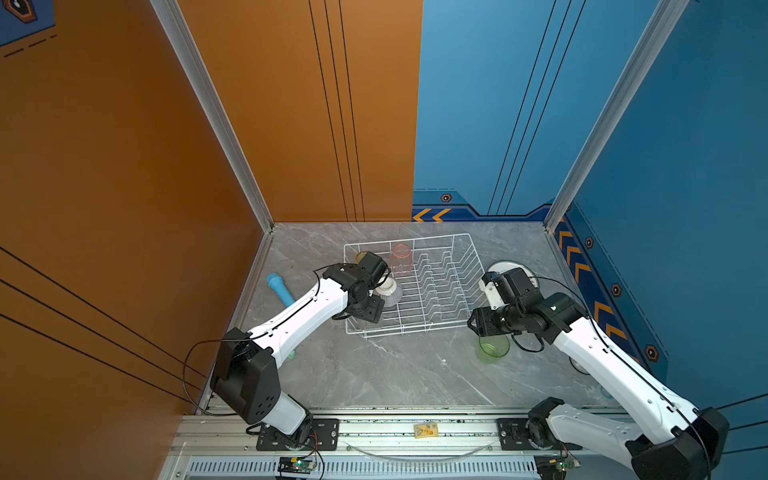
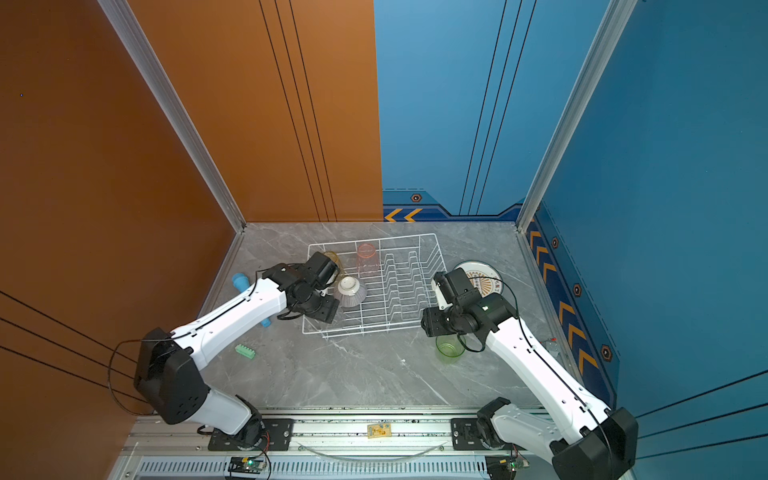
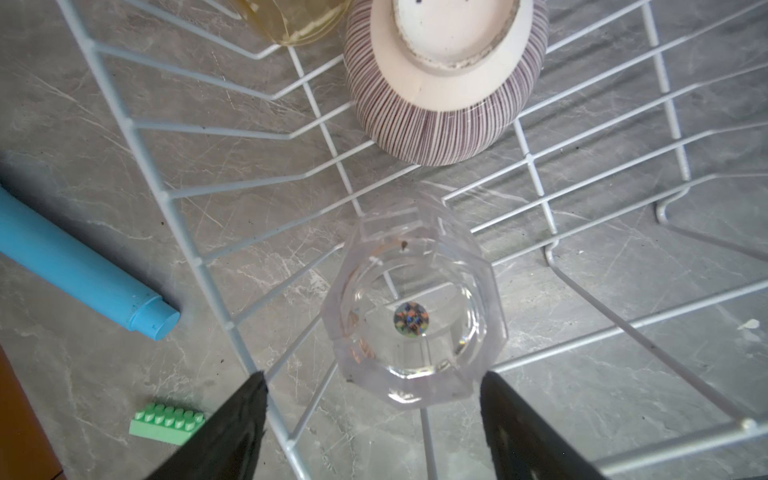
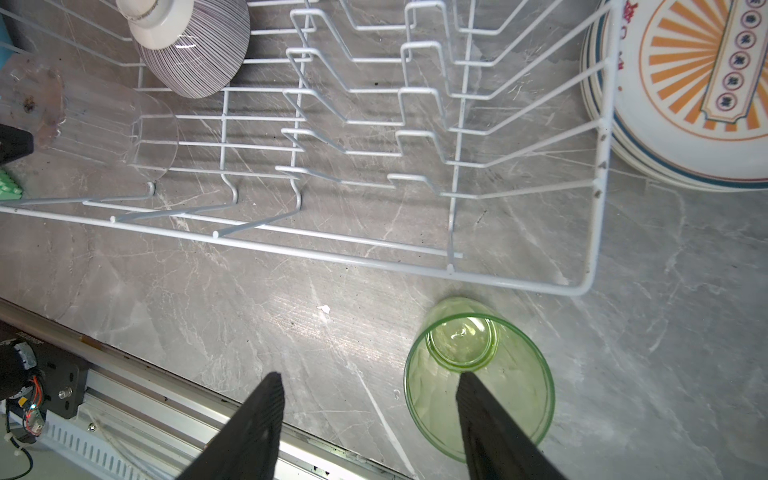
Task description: Unload the mixed dishes from the dish rack
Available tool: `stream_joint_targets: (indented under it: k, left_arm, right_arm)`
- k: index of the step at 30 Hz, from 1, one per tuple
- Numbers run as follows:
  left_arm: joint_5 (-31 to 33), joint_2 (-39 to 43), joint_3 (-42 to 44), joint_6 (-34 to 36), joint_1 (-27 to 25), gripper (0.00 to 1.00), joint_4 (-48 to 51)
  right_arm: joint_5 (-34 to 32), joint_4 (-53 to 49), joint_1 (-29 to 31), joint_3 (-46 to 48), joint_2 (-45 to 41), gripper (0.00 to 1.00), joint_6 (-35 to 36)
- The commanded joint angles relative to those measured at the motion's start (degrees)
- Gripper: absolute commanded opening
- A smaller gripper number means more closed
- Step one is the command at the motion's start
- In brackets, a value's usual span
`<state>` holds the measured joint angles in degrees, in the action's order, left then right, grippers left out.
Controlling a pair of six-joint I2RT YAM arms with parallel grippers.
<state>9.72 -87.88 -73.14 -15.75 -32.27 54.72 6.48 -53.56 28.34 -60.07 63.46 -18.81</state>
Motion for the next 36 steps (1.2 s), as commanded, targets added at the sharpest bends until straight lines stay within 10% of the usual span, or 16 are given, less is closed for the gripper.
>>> stream_joint_targets:
  k: [1, 36]
  left_arm:
    - [-3.7, -1.3, -0.9, 1.5, 0.9, 0.82, -1.2]
    - [-5.7, -12.0, -5.2, 5.0, 2.1, 0.79, -3.3]
  right_arm:
    - [1.1, -1.3, -0.8, -0.3, -1.3, 0.65, 1.3]
    - [3.3, 2.7, -3.8, 2.1, 1.9, 0.66, 2.0]
